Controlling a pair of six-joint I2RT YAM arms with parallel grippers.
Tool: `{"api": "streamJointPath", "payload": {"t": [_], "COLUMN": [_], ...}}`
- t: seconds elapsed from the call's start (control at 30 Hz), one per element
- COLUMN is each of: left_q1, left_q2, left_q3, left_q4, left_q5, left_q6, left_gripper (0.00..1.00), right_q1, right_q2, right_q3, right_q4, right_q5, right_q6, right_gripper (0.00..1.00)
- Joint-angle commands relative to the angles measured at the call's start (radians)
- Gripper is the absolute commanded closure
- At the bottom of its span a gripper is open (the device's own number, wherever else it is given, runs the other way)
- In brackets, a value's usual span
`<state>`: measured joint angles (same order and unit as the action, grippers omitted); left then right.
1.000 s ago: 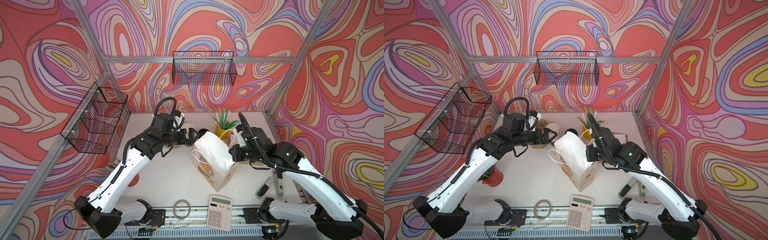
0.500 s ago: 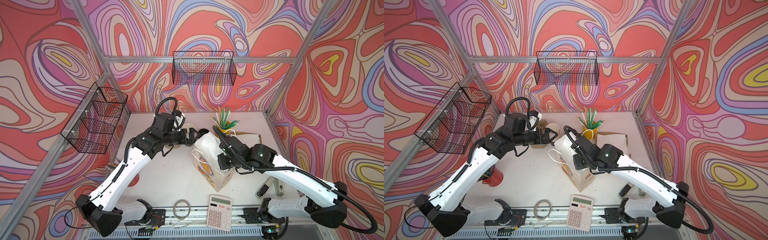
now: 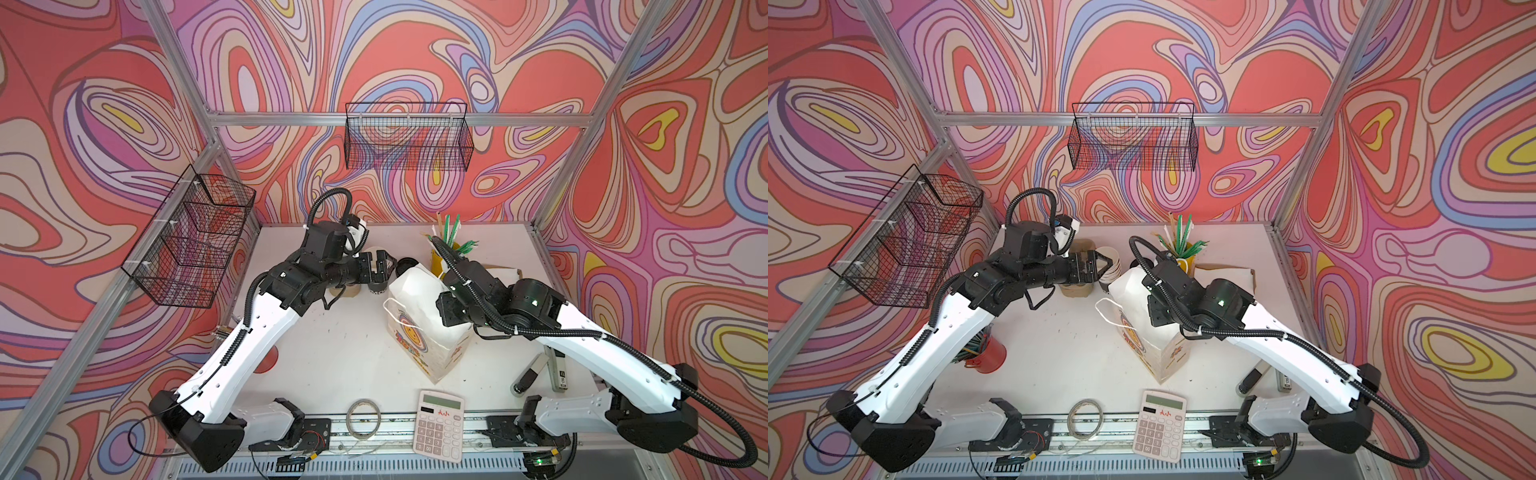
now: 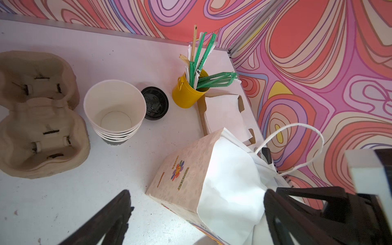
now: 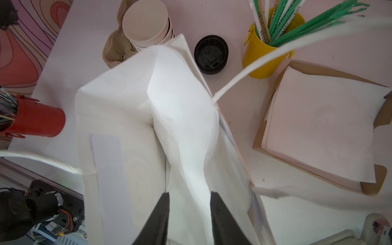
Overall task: Pack a coffee takeout order
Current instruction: Press the napkin into the takeout bag, then reset both arms
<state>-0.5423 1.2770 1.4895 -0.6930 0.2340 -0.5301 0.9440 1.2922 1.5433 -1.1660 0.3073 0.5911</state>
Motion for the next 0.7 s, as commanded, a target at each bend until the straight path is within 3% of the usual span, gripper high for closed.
{"api": "streamJointPath", "payload": {"t": [0.0, 0.1, 0.2, 0.3, 0.33, 0.4, 0.43, 0.5, 0.57, 0.6, 0.67], "left_q1": [0.013, 0.101, 0.221, 0.330, 0.376, 0.456, 0.461, 0.461, 0.461, 0.461, 0.461], "left_q2": [-0.021, -0.051, -0.144, -0.206, -0.208, -0.196, -0.185, -0.175, -0.166, -0.164, -0.163], "left_q3": [0.051, 0.033, -0.067, -0.124, -0.143, -0.179, -0.196, -0.261, -0.352, -0.396, -0.497], "left_q4": [-0.060, -0.066, 0.016, 0.032, 0.035, 0.045, 0.048, 0.113, 0.211, 0.267, 0.419], "left_q5": [-0.080, -0.054, -0.036, -0.119, -0.142, -0.194, -0.284, -0.423, -0.498, -0.518, -0.506], "left_q6": [0.031, 0.006, -0.049, -0.043, -0.037, -0.029, -0.013, 0.040, 0.088, 0.103, 0.184], "left_gripper": [0.00, 0.00, 0.00, 0.00, 0.00, 0.00, 0.00, 0.00, 0.00, 0.00, 0.00], "right_q1": [0.005, 0.005, 0.005, -0.033, -0.081, -0.241, -0.343, -0.573, -0.839, -0.919, -0.999], "right_q2": [-0.010, -0.014, -0.041, -0.082, -0.101, -0.132, -0.145, -0.140, -0.086, -0.070, -0.105], "right_q3": [0.074, 0.133, 0.147, 0.121, 0.102, 0.079, 0.063, 0.018, -0.037, -0.073, -0.234], "right_q4": [-0.073, -0.075, 0.014, 0.152, 0.204, 0.281, 0.316, 0.376, 0.406, 0.434, 0.593], "right_q5": [0.068, 0.124, 0.193, 0.333, 0.369, 0.360, 0.344, 0.192, -0.109, -0.204, -0.184], "right_q6": [-0.007, -0.026, -0.066, -0.120, -0.147, -0.202, -0.218, -0.246, -0.226, -0.220, -0.205], "right_gripper": [0.58, 0.48, 0.31, 0.21, 0.13, 0.06, 0.04, 0.02, 0.04, 0.08, 0.07]}}
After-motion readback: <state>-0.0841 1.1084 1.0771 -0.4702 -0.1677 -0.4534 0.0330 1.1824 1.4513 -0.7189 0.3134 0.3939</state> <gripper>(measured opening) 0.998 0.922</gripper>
